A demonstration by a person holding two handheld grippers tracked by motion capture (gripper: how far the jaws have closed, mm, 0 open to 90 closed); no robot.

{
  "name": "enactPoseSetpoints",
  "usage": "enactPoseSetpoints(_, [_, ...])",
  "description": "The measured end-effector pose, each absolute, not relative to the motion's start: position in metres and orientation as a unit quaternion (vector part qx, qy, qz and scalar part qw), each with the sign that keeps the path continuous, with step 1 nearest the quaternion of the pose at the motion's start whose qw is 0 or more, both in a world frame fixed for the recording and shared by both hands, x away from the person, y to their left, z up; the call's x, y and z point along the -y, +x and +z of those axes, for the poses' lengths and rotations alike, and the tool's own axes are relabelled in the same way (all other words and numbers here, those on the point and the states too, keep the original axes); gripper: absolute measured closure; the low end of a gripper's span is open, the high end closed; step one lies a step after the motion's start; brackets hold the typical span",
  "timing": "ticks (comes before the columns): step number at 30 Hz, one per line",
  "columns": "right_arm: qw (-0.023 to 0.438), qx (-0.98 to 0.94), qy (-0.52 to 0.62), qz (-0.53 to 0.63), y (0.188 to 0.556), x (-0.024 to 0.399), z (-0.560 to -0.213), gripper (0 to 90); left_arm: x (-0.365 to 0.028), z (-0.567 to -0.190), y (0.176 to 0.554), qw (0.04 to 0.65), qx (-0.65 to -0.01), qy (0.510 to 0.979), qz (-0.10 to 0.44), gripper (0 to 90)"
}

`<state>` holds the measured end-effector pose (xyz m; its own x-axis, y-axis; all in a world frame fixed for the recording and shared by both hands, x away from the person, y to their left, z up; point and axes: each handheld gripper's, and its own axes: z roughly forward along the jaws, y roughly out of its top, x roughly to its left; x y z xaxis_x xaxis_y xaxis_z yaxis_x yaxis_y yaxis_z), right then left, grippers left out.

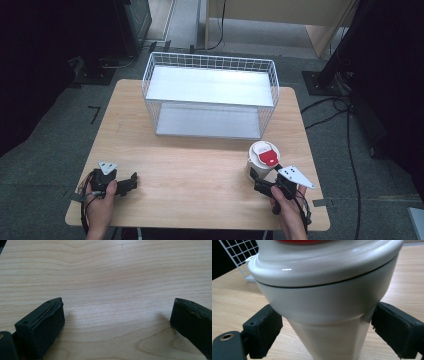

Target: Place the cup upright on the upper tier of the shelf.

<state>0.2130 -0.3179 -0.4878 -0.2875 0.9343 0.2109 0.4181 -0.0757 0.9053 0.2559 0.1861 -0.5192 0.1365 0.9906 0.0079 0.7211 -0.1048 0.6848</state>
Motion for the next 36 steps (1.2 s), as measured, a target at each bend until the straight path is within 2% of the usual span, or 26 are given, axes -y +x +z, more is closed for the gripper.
enactPoseSetpoints(15, [0.307,-0.594,0.542,0.509,0.226,0.302,-0.497,5.8,-0.186,-0.519,0.256,0.275,-0.61,0.702,0.245,0.0])
enactPoseSetpoints(22, [0.313,-0.586,0.543,0.514,0.231,0.298,-0.5,5.3,-0.186,-0.519,0.256,0.275,-0.61,0.702,0.245,0.0])
enactPoseSetpoints(36, [0.323,-0.568,0.547,0.523,0.227,0.298,-0.498,9.5,-0.186,-0.519,0.256,0.276,-0.61,0.701,0.245,0.0])
